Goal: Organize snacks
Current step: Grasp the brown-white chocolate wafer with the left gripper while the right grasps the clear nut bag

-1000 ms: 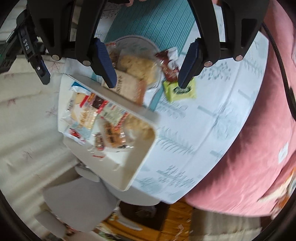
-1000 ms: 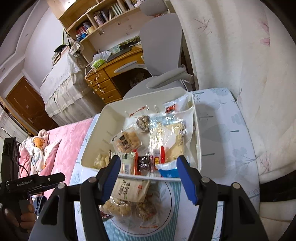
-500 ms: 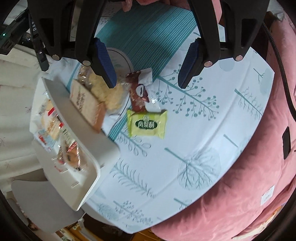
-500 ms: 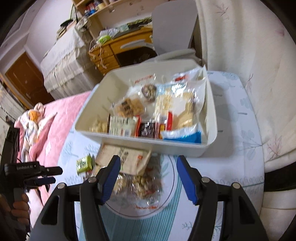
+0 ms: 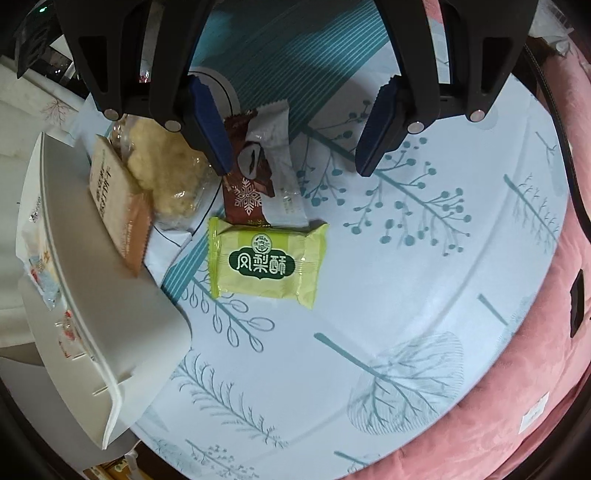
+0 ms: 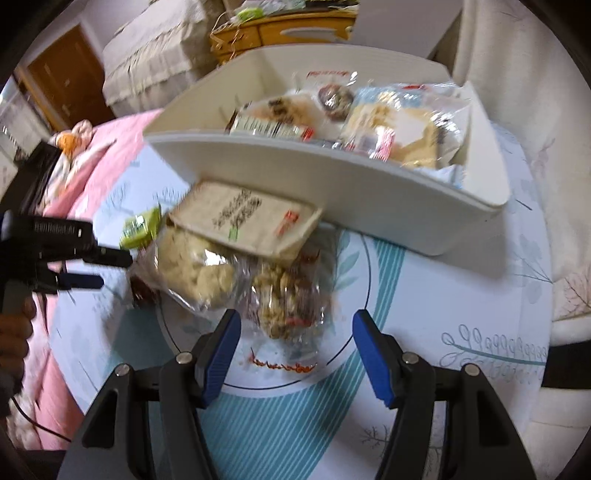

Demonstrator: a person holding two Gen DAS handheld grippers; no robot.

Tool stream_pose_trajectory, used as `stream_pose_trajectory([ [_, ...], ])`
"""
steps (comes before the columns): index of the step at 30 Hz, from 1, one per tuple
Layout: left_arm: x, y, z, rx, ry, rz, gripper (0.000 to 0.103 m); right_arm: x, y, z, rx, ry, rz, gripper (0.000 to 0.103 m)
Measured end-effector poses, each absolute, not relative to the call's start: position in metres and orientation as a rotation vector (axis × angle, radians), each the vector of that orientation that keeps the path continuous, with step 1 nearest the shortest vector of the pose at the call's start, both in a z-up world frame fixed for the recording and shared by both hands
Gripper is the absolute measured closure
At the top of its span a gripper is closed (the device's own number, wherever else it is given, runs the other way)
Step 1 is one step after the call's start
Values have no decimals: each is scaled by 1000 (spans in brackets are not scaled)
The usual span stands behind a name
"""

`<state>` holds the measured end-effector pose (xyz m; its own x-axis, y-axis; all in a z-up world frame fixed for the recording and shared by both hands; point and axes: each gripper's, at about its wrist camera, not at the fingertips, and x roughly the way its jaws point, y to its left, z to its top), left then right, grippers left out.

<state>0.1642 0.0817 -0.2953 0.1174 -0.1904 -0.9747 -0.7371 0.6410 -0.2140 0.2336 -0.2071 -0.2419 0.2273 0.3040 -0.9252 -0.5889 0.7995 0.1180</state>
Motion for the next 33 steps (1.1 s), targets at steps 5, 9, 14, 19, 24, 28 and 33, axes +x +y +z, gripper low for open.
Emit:
stream_pose_trajectory([
  [5, 177, 78, -301, -795, 1441, 488, 35, 234, -200, -251, -356, 1147, 679, 40],
  [9, 191, 75, -304, -767, 1458, 515, 35, 232, -195, -254, -399, 1123, 719, 40],
  [14, 204, 62, -304, -735, 1476, 571, 35, 234, -189, -259, -394, 1138, 737, 40],
  [19, 214, 53, -305, -700, 1500, 615, 35, 235, -190, -260, -390, 1133, 760, 42],
  [24, 222, 37, -307, -692, 1545, 614, 49, 235, -191, -261, -385, 1147, 796, 57],
  [28, 228, 29, -308, -715, 1580, 610, 59, 234, -186, -259, -401, 1160, 794, 60],
  [33, 227, 20, -309, -732, 1607, 595, 65, 234, -186, -256, -383, 1188, 790, 63],
])
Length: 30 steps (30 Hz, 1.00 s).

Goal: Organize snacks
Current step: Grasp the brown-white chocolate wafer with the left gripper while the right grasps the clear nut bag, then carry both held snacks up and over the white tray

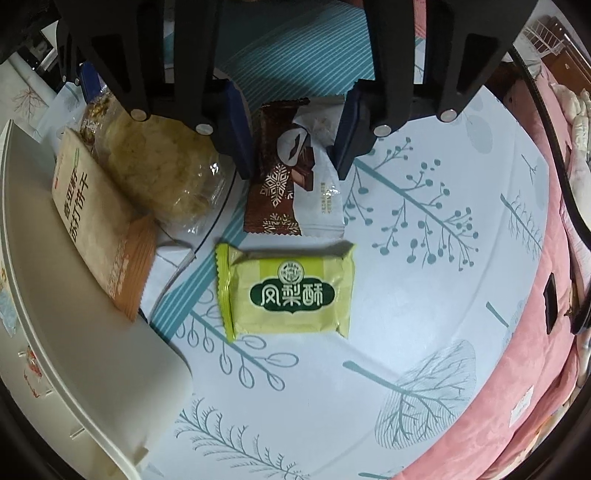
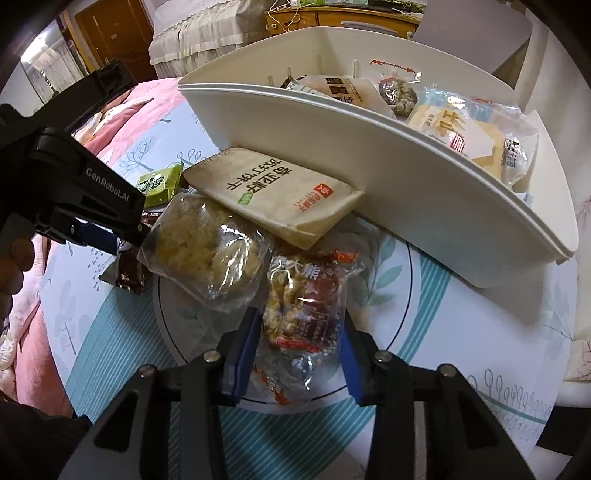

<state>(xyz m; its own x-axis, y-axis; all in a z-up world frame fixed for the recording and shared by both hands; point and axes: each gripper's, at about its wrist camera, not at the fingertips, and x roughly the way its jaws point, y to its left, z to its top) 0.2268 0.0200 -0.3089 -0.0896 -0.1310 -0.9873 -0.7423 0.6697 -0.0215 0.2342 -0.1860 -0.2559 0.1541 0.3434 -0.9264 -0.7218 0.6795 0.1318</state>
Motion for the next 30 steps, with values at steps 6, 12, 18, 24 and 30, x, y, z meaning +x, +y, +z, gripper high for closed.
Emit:
stream_pose_trajectory([
  [6, 215, 16, -310, -776, 1646, 581, 68, 234, -193, -253, -341, 1260, 759, 64],
  [12, 200, 14, -303, -749, 1688, 570, 68, 230, -206, -250, -242, 1327, 770, 64],
  [18, 182, 15, -277, -735, 1678, 537, 68, 219, -211, -236, -175, 1341, 796, 64],
  [24, 182, 28, -233, -742, 1597, 500, 68, 218, -196, -213, -106, 1324, 859, 64],
  [30, 197, 36, -186, -690, 1495, 444, 68, 233, -176, -186, -72, 1259, 917, 64],
])
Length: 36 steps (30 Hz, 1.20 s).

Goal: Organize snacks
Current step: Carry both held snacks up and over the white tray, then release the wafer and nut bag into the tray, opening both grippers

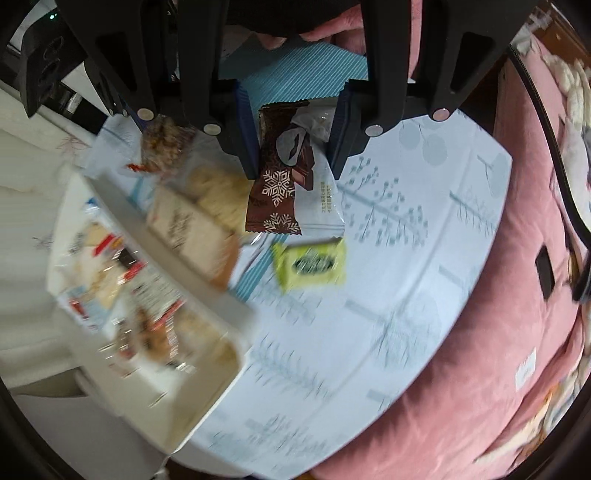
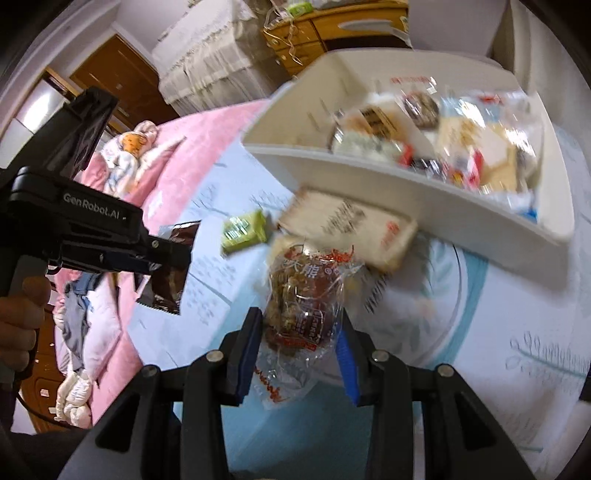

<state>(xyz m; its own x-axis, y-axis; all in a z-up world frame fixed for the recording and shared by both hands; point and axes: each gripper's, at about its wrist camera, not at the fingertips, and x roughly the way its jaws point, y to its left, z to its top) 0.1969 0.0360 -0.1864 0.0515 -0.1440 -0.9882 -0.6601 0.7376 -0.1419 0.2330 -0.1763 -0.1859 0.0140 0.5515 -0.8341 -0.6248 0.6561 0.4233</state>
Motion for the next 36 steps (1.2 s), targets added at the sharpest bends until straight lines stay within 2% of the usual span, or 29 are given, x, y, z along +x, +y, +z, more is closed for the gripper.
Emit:
stream_pose_trajectory([
  [12, 263, 50, -107, -540, 1340, 402, 68, 289, -174, -118, -44, 1015, 865, 64],
  [20, 310, 37, -77, -482, 1204, 307, 67, 308, -207, -107, -25, 900, 706, 64],
  [22, 315, 33, -75, -471, 1182, 276, 63, 313, -214, -110, 1, 899, 675, 63],
  [23, 316, 31, -76, -472, 1175, 256, 60, 315, -218, -112, 12, 892, 660, 62],
  [25, 318, 29, -77, -477, 1177, 241, 55, 317, -224, -114, 17, 889, 612, 42],
  [26, 318, 29, -78, -479, 1182, 236, 54, 317, -227, -115, 21, 891, 601, 38],
  [28, 317, 29, -79, -477, 1193, 227, 53, 317, -231, -116, 41, 902, 593, 38],
  [32, 310, 28, -80, -461, 1209, 216, 45, 318, -234, -117, 55, 927, 564, 37],
  [36, 298, 30, -87, -476, 1232, 198, 43, 314, -237, -119, 83, 966, 541, 37],
])
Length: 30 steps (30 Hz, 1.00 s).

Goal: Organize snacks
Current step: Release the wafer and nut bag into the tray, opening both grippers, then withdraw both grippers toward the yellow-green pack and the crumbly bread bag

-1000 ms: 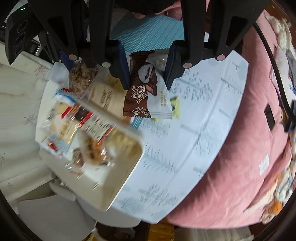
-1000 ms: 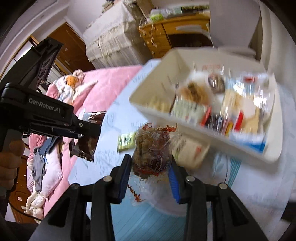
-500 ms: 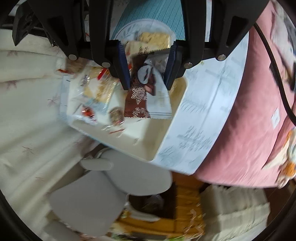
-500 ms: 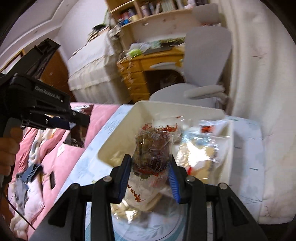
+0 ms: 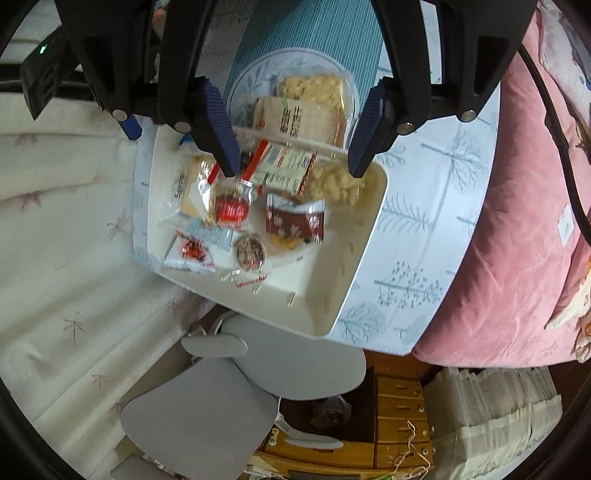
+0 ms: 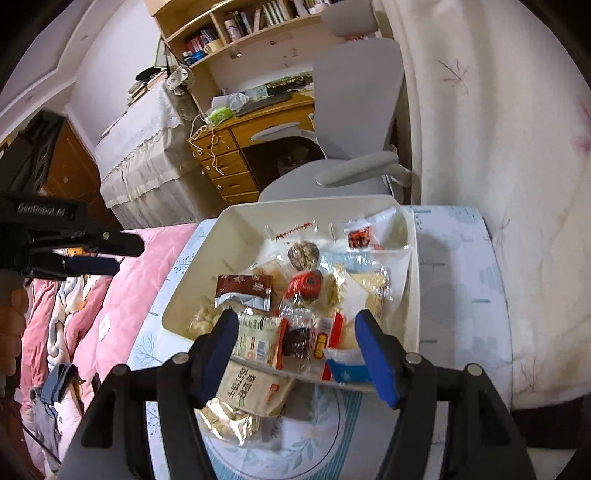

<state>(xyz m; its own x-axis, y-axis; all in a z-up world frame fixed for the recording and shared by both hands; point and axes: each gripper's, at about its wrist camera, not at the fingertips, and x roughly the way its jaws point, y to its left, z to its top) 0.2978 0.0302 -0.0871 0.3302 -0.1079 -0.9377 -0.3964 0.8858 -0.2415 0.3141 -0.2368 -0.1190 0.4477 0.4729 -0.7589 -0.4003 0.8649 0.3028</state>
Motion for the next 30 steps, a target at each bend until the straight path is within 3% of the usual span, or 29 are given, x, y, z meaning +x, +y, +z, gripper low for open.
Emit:
stream_pose_trajectory([
  [5, 268, 36, -104, -502, 1287, 178, 39, 307, -242, -122, 146, 1022, 502, 36],
  [15, 203, 58, -147, -517, 1403, 131, 38, 272, -241, -128, 215, 1102, 413, 35],
  [24, 165, 90, -148, -387, 1370, 6, 38, 231, -217, -142, 313, 1202, 292, 35],
  [30, 147, 111, -148, -205, 1329, -93, 32, 201, -190, -155, 388, 1251, 190, 35],
])
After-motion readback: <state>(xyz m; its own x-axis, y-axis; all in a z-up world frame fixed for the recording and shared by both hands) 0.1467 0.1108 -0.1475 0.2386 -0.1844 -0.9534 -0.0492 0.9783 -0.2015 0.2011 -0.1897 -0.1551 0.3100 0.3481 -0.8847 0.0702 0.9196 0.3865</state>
